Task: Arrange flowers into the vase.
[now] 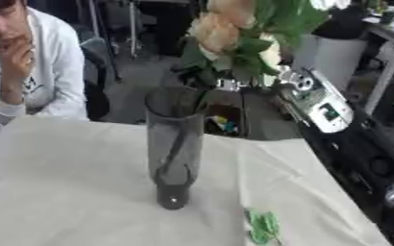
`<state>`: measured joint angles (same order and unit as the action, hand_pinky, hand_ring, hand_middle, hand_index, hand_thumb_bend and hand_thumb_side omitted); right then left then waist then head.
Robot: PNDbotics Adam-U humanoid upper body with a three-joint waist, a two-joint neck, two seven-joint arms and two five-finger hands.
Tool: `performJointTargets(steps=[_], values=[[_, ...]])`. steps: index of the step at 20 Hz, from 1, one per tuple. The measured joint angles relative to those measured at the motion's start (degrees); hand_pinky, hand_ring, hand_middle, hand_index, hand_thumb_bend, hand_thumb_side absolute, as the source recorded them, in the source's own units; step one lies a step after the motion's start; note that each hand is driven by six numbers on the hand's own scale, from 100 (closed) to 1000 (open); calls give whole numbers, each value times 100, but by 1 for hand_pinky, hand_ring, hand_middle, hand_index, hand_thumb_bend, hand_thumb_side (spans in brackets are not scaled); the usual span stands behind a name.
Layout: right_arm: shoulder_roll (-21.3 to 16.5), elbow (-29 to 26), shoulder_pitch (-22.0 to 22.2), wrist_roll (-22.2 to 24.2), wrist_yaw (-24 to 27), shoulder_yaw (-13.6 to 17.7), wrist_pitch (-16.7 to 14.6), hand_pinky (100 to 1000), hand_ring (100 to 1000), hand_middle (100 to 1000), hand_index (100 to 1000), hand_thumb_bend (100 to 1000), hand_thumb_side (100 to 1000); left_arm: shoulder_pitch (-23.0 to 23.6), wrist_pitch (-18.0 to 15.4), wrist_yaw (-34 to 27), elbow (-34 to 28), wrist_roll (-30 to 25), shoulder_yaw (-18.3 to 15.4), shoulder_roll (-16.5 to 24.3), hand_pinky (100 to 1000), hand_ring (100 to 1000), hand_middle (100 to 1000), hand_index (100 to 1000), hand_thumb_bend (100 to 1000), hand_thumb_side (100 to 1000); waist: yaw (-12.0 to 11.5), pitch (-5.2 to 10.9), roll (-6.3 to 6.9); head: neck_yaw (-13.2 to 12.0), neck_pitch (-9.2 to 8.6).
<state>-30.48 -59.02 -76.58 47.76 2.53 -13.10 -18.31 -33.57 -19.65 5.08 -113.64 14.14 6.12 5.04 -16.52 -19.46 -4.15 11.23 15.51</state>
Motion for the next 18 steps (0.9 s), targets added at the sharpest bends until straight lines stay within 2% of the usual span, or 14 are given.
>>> performJointTargets(steps=[8, 15, 18], values=[[-3, 186, -7, -81, -120, -84, -81, 962, 1000, 1000, 1000, 346, 935, 0, 2, 0, 0, 2, 0, 0, 780, 888, 853, 968, 100, 1000, 4, 4, -8, 0, -1], [-65, 386, -6, -208, -351, -153, -208, 961, 1000, 1000, 1000, 295, 787, 0, 3, 0, 0, 3, -1, 0, 780, 889, 853, 968, 100, 1000, 23, 23, -13, -4, -1], [-96, 500, -6, -276, -431, -177, -276, 960, 1000, 1000, 1000, 291, 813, 1, 3, 0, 0, 3, -1, 0, 780, 889, 853, 969, 100, 1000, 28, 38, -13, -7, -2]])
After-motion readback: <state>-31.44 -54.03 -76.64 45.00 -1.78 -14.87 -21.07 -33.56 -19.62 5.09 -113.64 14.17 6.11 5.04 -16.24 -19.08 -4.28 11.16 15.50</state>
